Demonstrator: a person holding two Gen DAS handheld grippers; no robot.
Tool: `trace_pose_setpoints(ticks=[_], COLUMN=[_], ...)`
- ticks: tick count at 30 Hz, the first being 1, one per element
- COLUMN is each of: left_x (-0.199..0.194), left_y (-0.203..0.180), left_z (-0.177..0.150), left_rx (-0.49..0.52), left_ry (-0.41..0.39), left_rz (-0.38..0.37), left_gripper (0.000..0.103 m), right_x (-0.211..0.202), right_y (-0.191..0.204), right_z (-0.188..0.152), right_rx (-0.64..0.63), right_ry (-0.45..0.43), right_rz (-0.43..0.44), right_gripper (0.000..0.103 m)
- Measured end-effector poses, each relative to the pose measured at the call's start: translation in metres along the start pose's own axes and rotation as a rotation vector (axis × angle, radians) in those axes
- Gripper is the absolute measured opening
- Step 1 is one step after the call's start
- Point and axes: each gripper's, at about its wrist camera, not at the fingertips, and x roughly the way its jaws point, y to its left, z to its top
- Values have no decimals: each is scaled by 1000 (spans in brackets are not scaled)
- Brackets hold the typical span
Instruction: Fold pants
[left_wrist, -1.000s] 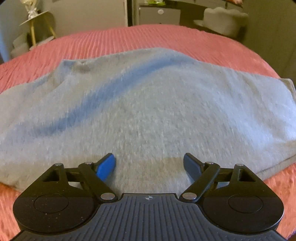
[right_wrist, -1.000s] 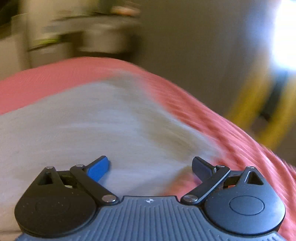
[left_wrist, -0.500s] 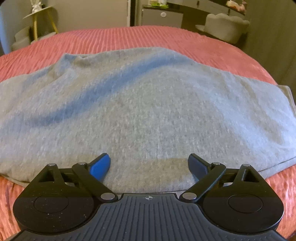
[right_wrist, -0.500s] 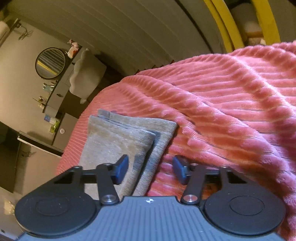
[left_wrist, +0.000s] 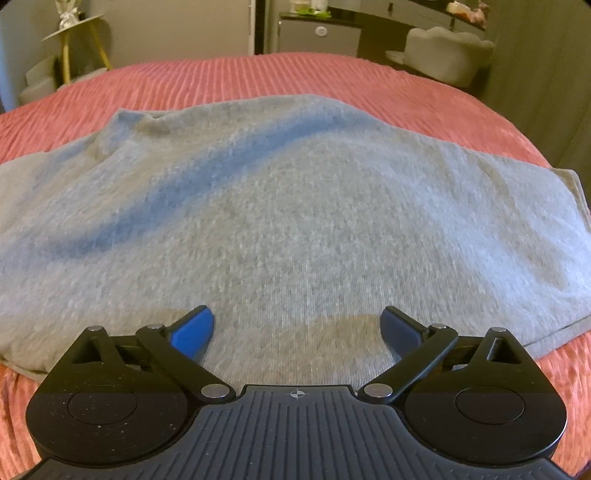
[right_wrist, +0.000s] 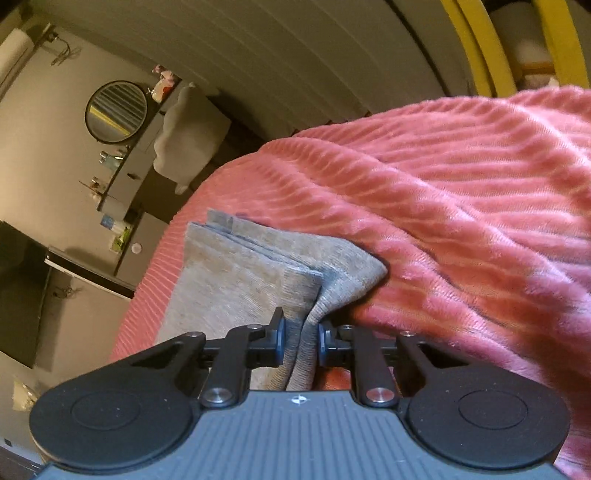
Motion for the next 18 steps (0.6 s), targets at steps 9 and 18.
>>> trace_pose_setpoints(ticks=[9,18], left_x=[3,-27], left_y=[-1,5], left_z=[1,0], left_rx=[10,-52], left_ry=[-9,-107], left_rz=[3,-94], left_gripper=[102,101], right_x=[13,-21], right_y=[10,24], right_z=[-4,1], right_rx=[-21,-59], right_ry=[1,-118], right_rz=[3,29], right_gripper=[12,8])
